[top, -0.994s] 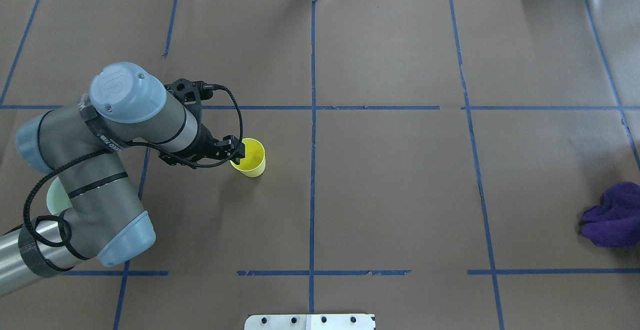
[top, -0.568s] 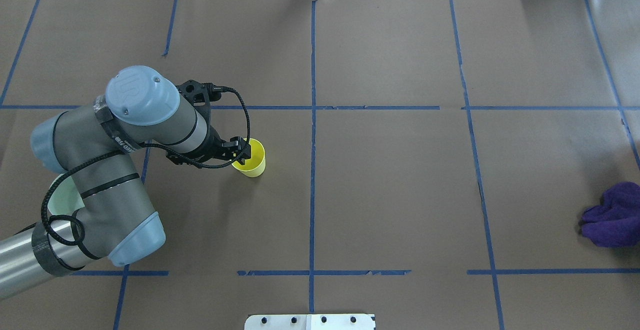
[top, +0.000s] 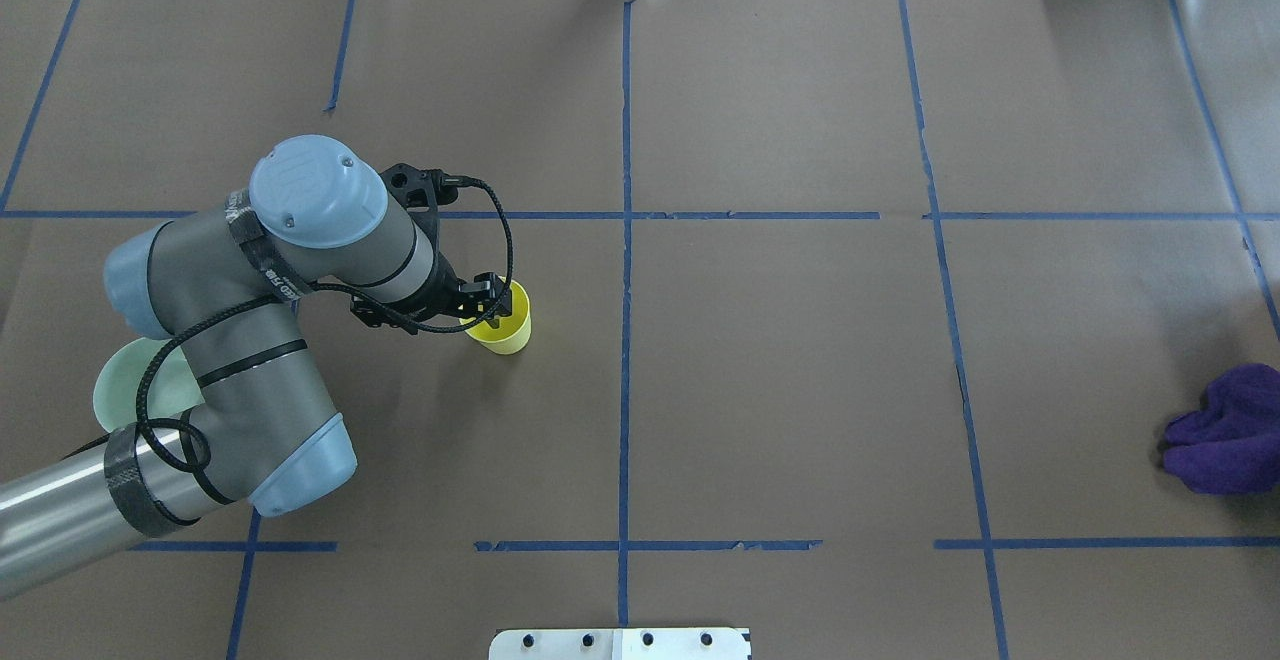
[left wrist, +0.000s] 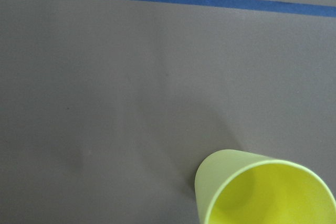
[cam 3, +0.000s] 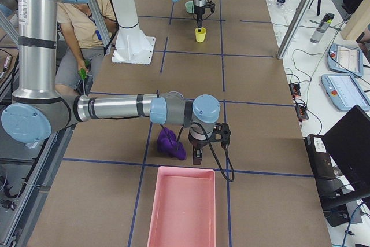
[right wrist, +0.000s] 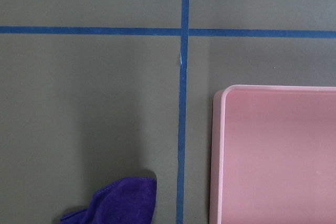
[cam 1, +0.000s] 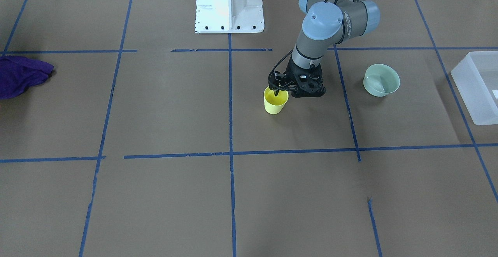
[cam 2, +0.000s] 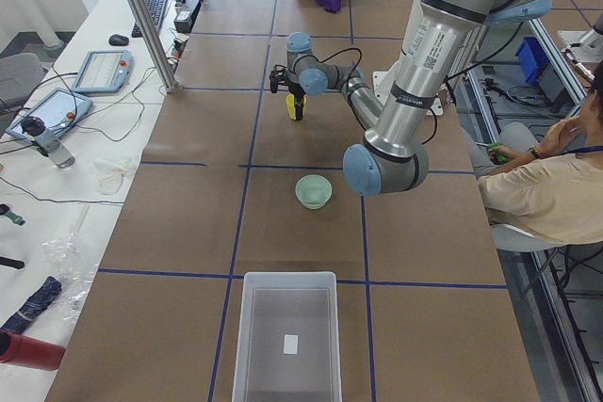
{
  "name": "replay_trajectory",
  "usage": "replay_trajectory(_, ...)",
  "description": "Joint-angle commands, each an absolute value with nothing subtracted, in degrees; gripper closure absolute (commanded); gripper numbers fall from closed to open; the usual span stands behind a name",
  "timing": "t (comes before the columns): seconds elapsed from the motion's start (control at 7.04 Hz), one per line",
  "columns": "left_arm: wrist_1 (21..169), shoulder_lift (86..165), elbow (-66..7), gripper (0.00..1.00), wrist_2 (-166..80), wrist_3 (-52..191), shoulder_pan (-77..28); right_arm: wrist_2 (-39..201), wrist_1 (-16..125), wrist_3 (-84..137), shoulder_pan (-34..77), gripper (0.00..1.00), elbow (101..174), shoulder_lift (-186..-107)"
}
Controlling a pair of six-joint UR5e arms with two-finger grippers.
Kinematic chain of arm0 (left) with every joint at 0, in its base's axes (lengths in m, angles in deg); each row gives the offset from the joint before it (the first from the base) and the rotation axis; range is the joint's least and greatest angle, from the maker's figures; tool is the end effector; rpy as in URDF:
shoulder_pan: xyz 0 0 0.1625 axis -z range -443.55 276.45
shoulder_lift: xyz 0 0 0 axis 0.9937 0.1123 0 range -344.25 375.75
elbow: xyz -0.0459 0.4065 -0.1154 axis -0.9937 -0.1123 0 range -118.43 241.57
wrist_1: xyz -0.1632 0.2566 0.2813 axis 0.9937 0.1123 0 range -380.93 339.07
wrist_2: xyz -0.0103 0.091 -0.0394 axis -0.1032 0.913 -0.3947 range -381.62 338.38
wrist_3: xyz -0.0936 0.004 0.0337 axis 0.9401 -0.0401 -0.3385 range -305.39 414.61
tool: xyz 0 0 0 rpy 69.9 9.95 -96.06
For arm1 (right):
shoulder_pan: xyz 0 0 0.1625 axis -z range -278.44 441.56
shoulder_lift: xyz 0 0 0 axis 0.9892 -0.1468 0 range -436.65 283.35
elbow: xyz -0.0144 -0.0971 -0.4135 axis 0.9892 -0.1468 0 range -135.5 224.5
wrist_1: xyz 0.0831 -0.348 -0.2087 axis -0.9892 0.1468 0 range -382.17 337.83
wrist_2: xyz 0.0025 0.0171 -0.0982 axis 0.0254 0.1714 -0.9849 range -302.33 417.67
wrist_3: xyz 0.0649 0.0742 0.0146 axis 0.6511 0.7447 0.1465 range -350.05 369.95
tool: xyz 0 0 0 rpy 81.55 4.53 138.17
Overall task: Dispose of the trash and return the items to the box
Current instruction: 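Reach the left gripper to the yellow cup and close on its rim, then lift the yellow cup with the left gripper and carry it toward the clear bin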
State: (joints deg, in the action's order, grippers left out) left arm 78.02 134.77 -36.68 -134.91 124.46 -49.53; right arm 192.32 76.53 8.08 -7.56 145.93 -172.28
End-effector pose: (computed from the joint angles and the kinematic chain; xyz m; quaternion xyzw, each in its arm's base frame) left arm 0.4889 -0.4434 0.2880 0.0098 0.4268 -0.0301 0.9038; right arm 0.0564 -0.4453 0.6216 -0.0202 -0.3798 -0.0127 0.9247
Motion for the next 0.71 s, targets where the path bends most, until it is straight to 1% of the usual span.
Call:
replay_trajectory(0.0,80.9,134.8,-34.2,0.31,-135.0,124.6,-49.5,192.3,76.5,8.1,-7.6,0.00,145.8,-172.3)
replay_trajectory(0.28,80.9,134.9,-34.1,0.85,-135.1,124.6,-50.2,192.3,76.5,8.0,-7.6,0.00,145.7,-172.3)
replay_trajectory(0.43,80.9,134.9,-34.1,1.00,-135.1,124.6,-50.8,192.3,76.5,8.0,-7.6,0.00,145.6,-172.3)
replay_trajectory(0.57,81.0,134.9,-34.2,1.00,-135.1,124.7,-50.9,192.3,76.5,8.1,-7.6,0.00,145.6,-172.4)
